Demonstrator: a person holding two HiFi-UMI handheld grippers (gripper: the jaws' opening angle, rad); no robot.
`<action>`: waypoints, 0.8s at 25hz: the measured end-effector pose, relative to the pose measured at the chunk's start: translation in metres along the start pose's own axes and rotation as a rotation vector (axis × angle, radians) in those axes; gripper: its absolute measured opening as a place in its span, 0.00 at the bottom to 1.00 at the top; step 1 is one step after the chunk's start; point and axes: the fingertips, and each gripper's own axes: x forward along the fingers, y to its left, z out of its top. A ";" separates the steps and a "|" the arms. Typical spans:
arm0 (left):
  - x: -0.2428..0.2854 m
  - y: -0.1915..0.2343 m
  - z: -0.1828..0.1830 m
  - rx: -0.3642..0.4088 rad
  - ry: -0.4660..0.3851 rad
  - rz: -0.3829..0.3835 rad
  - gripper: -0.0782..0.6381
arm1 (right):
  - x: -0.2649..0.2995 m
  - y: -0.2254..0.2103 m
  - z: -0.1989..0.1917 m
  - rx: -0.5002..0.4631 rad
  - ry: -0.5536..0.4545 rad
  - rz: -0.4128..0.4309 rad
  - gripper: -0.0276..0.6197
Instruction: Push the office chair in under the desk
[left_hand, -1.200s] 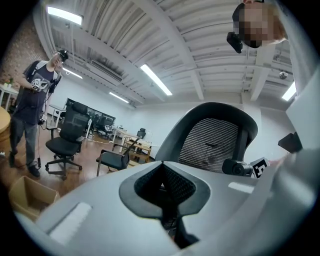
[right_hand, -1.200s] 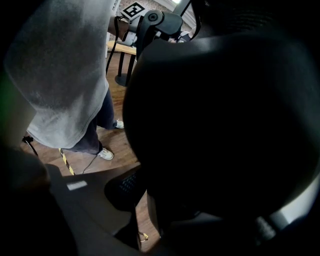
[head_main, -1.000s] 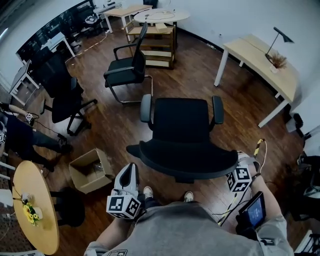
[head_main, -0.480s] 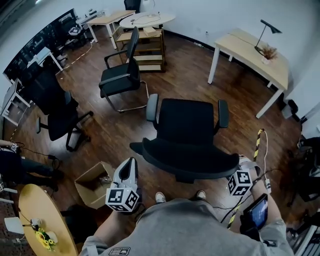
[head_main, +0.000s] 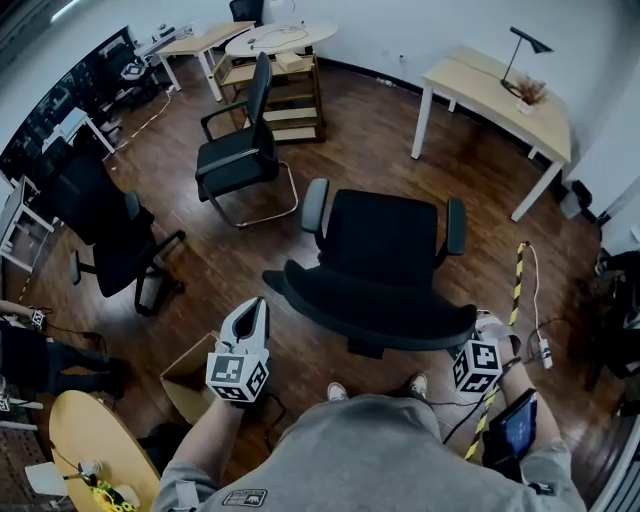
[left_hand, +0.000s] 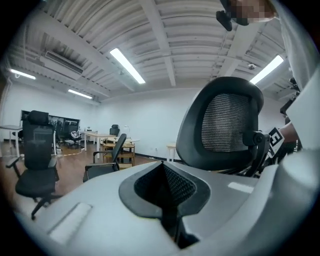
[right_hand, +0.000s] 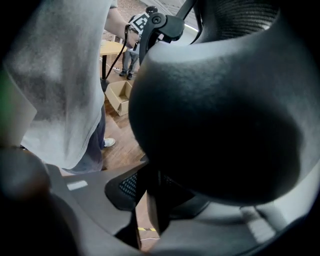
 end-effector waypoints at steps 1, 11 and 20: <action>0.003 0.006 -0.001 0.025 0.008 -0.011 0.11 | 0.001 0.001 0.005 0.010 0.001 -0.002 0.23; 0.040 0.052 -0.030 0.516 0.161 -0.202 0.11 | 0.011 0.008 0.042 0.077 -0.015 -0.004 0.23; 0.076 0.038 -0.055 1.208 0.330 -0.597 0.34 | 0.013 0.009 0.049 0.101 -0.014 0.002 0.23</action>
